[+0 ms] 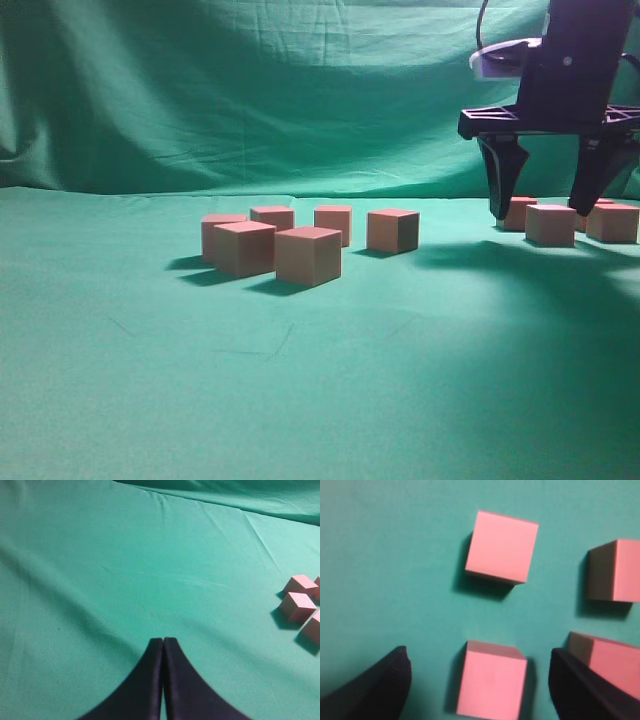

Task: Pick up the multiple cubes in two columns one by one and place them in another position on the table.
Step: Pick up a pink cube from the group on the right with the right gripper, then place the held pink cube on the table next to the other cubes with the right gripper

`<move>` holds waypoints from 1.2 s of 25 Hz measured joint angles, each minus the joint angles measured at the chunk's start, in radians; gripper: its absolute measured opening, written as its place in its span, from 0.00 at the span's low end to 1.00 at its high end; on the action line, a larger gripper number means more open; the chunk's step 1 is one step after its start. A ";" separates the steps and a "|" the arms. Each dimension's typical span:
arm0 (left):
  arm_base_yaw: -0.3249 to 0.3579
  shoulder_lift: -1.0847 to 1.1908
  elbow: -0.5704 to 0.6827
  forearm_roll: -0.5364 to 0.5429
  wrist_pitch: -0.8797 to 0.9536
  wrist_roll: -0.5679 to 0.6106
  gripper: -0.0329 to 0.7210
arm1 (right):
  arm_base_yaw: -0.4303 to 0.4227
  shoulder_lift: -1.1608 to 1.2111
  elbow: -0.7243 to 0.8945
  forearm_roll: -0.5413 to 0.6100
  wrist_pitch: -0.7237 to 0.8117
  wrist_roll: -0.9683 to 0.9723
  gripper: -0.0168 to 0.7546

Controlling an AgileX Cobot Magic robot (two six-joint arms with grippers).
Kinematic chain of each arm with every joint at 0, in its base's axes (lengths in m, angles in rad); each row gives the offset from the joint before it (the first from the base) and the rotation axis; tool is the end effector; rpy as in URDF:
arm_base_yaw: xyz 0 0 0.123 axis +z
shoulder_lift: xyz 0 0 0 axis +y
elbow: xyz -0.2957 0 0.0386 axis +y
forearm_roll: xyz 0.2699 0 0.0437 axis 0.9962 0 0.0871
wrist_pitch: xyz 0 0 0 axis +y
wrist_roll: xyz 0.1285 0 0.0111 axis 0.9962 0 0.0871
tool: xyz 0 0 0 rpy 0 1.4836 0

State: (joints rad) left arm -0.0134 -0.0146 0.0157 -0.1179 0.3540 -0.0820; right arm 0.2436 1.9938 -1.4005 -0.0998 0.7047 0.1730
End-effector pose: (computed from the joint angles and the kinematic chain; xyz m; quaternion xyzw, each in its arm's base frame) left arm 0.0980 -0.0066 0.1667 -0.0588 0.7923 -0.0786 0.6022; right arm 0.4390 0.1005 0.1417 -0.0663 0.9809 -0.0008 0.1829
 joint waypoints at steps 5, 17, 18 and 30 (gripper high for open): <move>0.000 0.000 0.000 0.000 0.000 0.000 0.04 | 0.000 0.021 0.000 0.000 -0.009 0.000 0.54; 0.000 0.000 0.000 0.000 0.000 0.000 0.04 | 0.000 -0.033 -0.049 0.000 0.099 -0.002 0.36; 0.000 0.000 0.000 0.000 0.000 0.000 0.04 | 0.000 -0.057 -0.065 0.005 0.135 -0.002 0.36; 0.000 0.000 0.000 0.000 0.000 0.000 0.04 | 0.186 -0.369 -0.057 0.017 0.471 0.000 0.36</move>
State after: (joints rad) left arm -0.0134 -0.0146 0.0157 -0.1179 0.3540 -0.0820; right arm 0.4296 1.6245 -1.4570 -0.0833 1.1758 0.1735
